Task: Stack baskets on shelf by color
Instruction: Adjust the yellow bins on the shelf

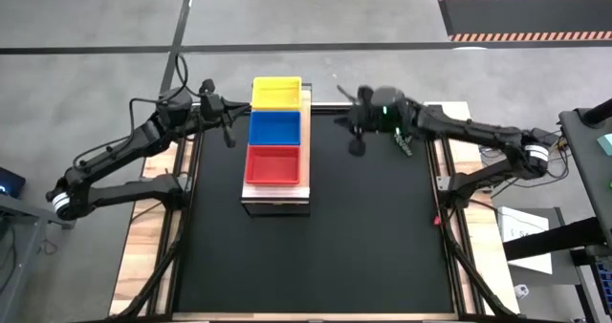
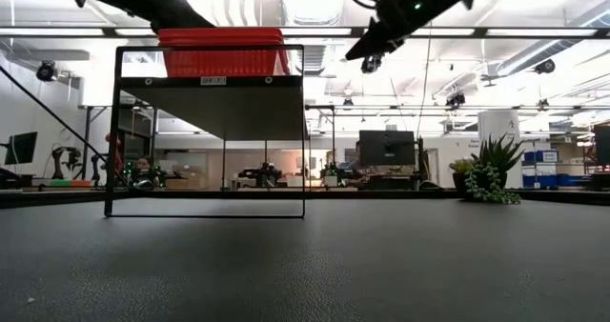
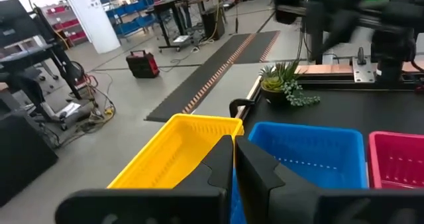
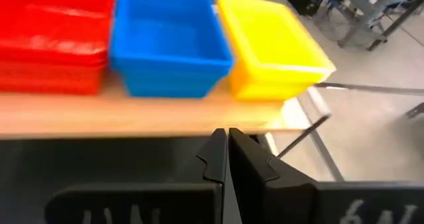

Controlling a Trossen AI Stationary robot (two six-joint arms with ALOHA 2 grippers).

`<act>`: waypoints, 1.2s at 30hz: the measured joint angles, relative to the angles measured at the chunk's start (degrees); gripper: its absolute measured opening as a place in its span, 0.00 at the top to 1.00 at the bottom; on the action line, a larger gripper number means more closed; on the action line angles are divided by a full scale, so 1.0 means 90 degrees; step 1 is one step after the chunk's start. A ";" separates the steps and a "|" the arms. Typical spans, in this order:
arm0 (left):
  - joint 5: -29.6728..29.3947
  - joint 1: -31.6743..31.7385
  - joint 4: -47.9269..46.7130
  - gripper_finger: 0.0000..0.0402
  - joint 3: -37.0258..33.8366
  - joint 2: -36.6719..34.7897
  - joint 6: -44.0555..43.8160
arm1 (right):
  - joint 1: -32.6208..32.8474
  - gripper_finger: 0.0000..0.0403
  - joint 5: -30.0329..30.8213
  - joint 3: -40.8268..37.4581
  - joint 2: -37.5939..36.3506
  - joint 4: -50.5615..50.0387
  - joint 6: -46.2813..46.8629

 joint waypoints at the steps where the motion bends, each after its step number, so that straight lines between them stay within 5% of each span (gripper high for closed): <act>1: -0.0003 0.0000 0.0007 1.00 -0.0030 -0.0027 0.0006 | -0.0207 0.98 -0.0207 0.0147 0.0122 0.0027 -0.0070; 12: 0.0237 -0.0289 -0.0262 1.00 -0.0076 -0.0099 -0.0230 | -0.1400 0.98 -0.1349 0.1816 0.2051 0.0174 -0.0709; 21: 0.0239 -0.0404 -0.0283 1.00 -0.0076 -0.0301 -0.0240 | -0.1930 0.87 -0.3743 0.2820 0.3110 0.0533 -0.0340; 27: 0.0239 -0.0401 -0.0235 1.00 -0.0076 -0.0465 -0.0181 | -0.1921 0.83 -0.3823 0.2837 0.3533 0.1558 0.0036; 36: 0.0213 -0.0393 0.0316 1.00 -0.0046 -0.0416 0.0543 | -0.1908 0.91 -0.3802 0.2953 0.3905 0.1793 0.0039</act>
